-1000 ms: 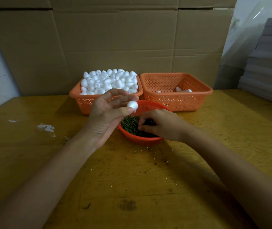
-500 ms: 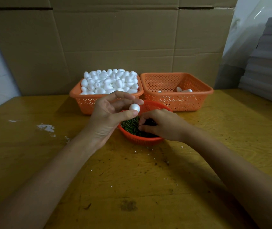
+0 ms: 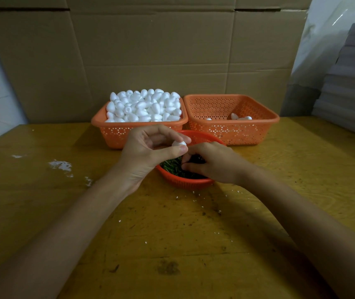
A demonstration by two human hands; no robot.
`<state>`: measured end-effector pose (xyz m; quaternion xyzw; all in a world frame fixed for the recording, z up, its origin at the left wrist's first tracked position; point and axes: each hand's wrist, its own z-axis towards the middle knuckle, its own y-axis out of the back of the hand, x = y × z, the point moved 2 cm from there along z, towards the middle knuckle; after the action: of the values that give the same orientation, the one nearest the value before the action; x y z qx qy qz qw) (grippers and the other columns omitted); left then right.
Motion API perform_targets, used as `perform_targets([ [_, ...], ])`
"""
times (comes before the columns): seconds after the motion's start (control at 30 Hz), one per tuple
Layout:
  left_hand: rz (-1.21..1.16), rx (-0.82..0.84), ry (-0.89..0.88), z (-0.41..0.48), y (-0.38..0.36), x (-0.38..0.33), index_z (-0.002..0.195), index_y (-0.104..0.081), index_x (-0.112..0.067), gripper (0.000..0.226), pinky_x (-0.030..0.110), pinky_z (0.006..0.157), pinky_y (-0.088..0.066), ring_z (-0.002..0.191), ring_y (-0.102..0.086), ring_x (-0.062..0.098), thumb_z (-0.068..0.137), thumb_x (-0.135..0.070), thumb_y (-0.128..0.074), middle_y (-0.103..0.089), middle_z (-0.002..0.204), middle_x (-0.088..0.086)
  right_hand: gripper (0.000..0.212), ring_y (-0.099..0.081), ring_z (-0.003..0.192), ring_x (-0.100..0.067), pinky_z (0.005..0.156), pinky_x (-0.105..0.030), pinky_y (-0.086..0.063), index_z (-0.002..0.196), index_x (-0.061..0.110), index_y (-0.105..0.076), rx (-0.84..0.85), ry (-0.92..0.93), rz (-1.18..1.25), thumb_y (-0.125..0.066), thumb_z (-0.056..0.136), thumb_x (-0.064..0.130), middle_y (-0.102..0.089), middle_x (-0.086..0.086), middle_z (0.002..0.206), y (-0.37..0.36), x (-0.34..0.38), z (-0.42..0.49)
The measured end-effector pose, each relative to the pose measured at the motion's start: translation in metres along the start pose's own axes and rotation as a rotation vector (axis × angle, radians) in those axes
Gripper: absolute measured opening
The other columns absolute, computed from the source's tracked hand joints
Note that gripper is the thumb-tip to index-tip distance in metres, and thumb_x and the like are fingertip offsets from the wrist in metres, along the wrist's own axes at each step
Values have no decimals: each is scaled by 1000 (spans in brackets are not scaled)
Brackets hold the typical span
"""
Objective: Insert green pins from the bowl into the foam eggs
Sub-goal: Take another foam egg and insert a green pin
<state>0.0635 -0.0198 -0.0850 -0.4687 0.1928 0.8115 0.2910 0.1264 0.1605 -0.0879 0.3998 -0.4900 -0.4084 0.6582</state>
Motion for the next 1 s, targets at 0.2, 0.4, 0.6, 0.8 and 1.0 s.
perform_targets([
  [0.2, -33, -36, 24, 0, -5, -4, 90, -73, -2, 20, 28, 70, -59, 86, -74, 28, 78, -16, -83, -79, 98, 22, 9, -64, 97, -11, 85, -40, -52, 106, 31, -71, 2, -7, -2, -66, 100, 35, -71, 12, 103, 0, 0, 0],
  [0.4, -30, -78, 51, 0, -5, -2, 92, -70, -3, 23, 30, 63, -61, 83, -75, 29, 79, -19, -80, -78, 95, 23, 12, -63, 97, -10, 85, -39, -52, 109, 30, -72, 1, -1, -12, -65, 100, 34, -71, 14, 103, 0, 0, 0],
  [0.6, -30, -84, 77, 0, -5, -3, 94, -68, 0, 26, 30, 60, -61, 68, -72, 26, 81, -19, -79, -78, 94, 23, 15, -64, 100, -11, 89, -42, -51, 112, 30, -71, 3, -3, -29, -65, 100, 35, -72, 13, 106, 0, 1, 1],
  [0.8, -68, -105, 84, 0, -3, -1, 94, -68, -2, 17, 32, 65, -62, 78, -74, 30, 88, -12, -81, -77, 100, 22, 16, -65, 98, -17, 84, -45, -51, 113, 22, -71, -131, 121, -22, -65, 100, 29, -71, 6, 106, 1, 5, -2],
  [1.0, -145, -152, 95, 2, 5, 2, 105, -70, -7, 11, 30, 67, -62, 76, -75, 30, 103, -5, -60, -77, 100, 18, 14, -66, 82, -17, 69, -42, -51, 109, 21, -72, -506, 179, -46, -63, 102, 30, -72, 5, 93, 2, 14, -8],
])
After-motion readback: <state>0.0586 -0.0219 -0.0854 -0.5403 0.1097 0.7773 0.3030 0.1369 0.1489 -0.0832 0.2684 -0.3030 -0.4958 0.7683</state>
